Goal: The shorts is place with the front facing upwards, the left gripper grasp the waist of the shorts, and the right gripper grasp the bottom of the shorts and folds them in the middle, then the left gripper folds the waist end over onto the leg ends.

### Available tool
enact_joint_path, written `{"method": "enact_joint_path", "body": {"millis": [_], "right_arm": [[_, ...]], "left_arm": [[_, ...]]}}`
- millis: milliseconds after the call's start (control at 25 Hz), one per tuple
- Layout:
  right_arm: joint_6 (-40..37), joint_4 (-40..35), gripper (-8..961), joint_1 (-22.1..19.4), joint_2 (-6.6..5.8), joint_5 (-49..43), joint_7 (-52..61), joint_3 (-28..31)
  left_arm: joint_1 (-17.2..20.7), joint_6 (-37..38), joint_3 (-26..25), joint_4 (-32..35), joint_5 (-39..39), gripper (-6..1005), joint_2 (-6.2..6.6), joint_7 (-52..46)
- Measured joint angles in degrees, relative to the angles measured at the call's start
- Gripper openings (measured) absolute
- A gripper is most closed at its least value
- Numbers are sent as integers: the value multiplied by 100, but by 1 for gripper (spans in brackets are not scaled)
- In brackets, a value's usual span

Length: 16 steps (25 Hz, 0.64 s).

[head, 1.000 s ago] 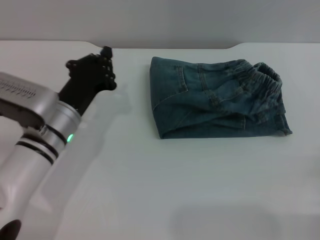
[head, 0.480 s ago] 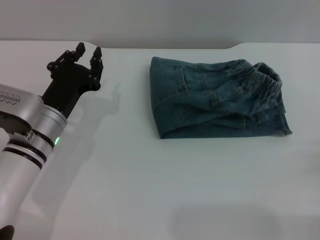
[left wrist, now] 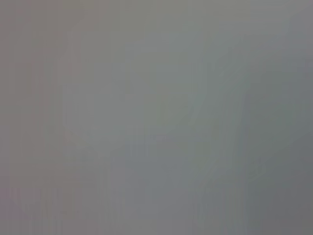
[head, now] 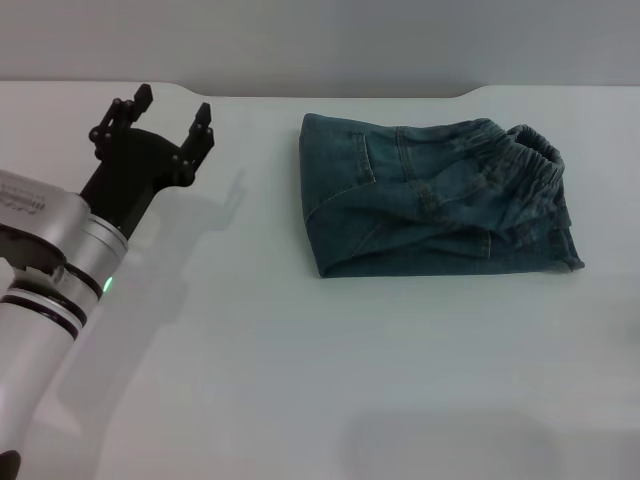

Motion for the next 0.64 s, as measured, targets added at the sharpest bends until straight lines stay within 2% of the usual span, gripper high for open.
{"method": "enact_joint_path", "body": {"millis": [40,120,240,640], "right_arm": [[1,5,583,8,2,20,0,32],[1,11,671,29,6,55,0,81],[11,21,804,62,10,70,0,117],[-27,-19,826,144,4,72,0,122]], "left_arm": [[0,0,0,0,0,632,0,0],[-4,17,42,4,18,693,-11,430],[5,21,42,-24,20,701,-20,495],[-56,-87,0,6,-19,704,-23,515]]}}
